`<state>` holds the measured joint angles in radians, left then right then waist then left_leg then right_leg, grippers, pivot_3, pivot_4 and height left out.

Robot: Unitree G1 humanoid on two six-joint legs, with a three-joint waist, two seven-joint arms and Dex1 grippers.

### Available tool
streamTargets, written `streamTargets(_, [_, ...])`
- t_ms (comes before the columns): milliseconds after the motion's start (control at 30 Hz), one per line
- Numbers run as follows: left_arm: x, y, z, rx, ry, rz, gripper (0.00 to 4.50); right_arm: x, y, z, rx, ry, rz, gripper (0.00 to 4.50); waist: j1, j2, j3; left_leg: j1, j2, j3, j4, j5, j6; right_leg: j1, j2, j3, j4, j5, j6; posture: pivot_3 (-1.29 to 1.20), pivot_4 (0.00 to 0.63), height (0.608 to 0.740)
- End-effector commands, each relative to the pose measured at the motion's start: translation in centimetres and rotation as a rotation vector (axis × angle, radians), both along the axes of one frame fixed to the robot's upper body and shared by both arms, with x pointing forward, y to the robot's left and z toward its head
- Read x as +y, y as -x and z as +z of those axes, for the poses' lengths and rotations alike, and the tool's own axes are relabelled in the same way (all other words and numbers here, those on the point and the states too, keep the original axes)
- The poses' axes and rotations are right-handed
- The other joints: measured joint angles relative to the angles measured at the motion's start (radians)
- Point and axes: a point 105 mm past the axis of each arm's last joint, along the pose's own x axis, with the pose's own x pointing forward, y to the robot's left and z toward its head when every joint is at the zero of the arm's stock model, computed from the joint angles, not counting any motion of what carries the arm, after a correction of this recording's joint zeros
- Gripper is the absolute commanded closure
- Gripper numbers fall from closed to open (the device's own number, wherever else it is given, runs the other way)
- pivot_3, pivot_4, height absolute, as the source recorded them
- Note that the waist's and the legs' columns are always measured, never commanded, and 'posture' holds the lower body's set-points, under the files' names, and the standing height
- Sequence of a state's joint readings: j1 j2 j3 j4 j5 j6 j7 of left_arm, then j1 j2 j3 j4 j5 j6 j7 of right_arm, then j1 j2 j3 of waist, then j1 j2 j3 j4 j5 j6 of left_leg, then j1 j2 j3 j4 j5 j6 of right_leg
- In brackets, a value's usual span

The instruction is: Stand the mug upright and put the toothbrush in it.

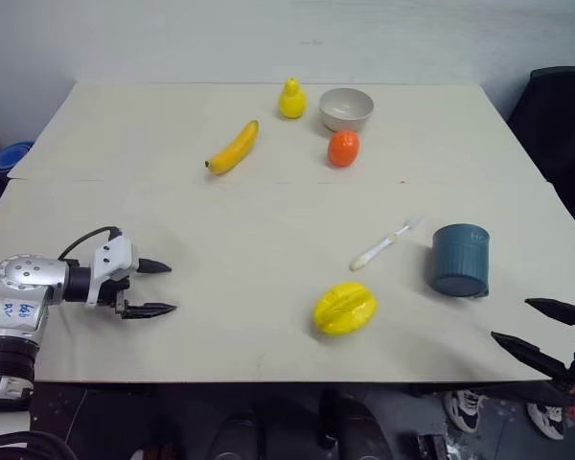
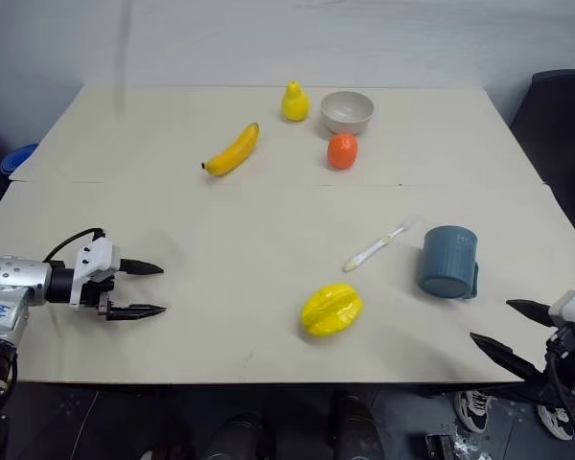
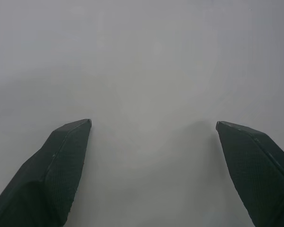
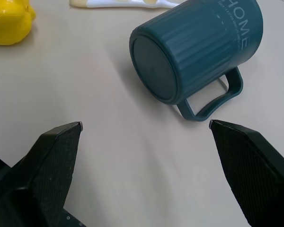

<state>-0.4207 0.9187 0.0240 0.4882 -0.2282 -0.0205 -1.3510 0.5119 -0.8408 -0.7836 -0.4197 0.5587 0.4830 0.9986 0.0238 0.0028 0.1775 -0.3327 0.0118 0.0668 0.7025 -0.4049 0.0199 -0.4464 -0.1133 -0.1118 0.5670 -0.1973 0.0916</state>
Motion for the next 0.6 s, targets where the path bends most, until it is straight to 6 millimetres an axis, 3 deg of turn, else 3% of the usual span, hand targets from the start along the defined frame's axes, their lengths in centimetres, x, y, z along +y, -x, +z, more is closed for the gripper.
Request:
streamTargets(33, [0.1, -0.3, 0.7, -0.034, -0.003, 0.001, 0.02, -0.3, 0.2, 0.1, -0.008, 0.001, -0.014, 0.00, 0.000, 0.000, 0.000, 0.000, 0.000, 0.000, 0.000, 0.000, 0.000, 0.000, 0.000, 0.000, 0.000, 0.000, 0.000, 0.00, 0.150, 0.740])
streamTargets(600, [-1.3, -1.1, 1.5, -0.029, 0.046, 0.012, 0.02, 0.0, 0.6, -0.2, 0.007, -0.043, -0.022, 0.00, 0.000, 0.000, 0.000, 0.000, -0.001, 0.002, 0.000, 0.000, 0.000, 0.000, 0.001, 0.002, 0.001, 0.000, 0.000, 0.00, 0.150, 0.740])
